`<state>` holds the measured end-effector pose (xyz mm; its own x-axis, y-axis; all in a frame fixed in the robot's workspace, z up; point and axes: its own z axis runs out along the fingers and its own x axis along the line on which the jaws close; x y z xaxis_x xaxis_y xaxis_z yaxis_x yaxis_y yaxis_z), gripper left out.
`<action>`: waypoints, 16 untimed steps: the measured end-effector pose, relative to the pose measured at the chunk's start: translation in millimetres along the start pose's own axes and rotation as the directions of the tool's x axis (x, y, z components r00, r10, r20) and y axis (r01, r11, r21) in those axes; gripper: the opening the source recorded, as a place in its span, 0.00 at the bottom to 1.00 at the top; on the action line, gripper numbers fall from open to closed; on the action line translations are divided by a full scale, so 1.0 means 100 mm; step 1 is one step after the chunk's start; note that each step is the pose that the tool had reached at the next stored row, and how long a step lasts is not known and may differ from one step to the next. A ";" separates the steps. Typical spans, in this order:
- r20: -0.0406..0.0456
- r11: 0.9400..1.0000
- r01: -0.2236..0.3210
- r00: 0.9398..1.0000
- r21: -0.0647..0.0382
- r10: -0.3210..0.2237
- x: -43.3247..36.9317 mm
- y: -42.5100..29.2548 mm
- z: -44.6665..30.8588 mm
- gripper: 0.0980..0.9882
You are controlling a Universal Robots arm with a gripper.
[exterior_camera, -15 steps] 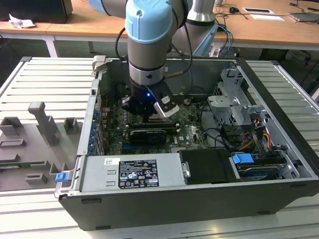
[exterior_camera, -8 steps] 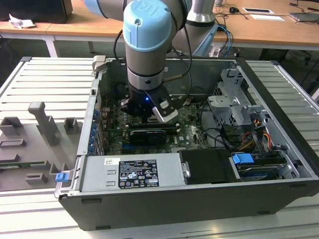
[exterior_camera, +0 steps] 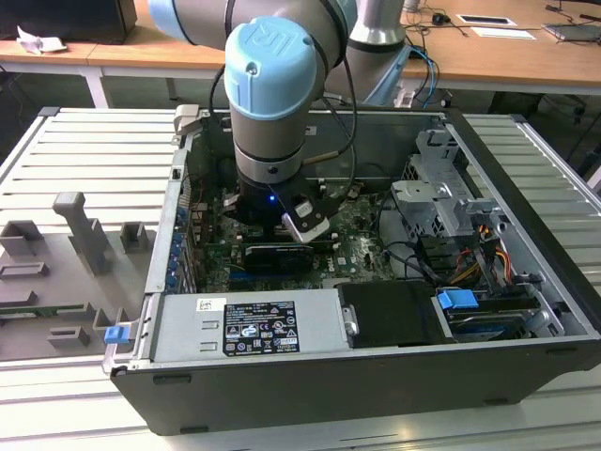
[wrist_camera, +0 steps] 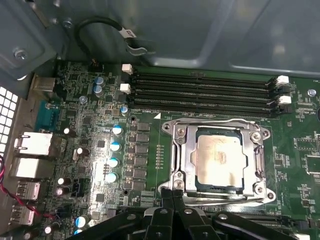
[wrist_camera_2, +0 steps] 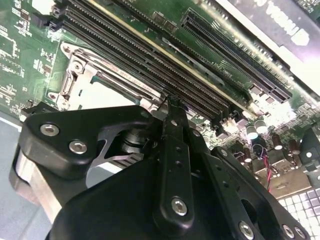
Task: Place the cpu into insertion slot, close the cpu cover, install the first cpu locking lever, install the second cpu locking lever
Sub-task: 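Install the second cpu locking lever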
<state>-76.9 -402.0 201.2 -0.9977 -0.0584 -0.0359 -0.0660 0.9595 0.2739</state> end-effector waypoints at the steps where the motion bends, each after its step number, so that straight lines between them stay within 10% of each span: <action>1: 0.000 1.000 0.000 1.000 -0.005 0.000 0.003 -0.002 0.004 0.00; 9: 0.003 0.999 0.000 1.000 -0.042 0.000 0.028 -0.018 0.062 0.00; 16: 0.003 0.999 0.000 1.000 -0.043 0.000 0.027 0.013 -0.042 0.00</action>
<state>-79.7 -402.1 205.5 -0.9976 -0.0577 -0.0387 -0.0670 0.9468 0.3148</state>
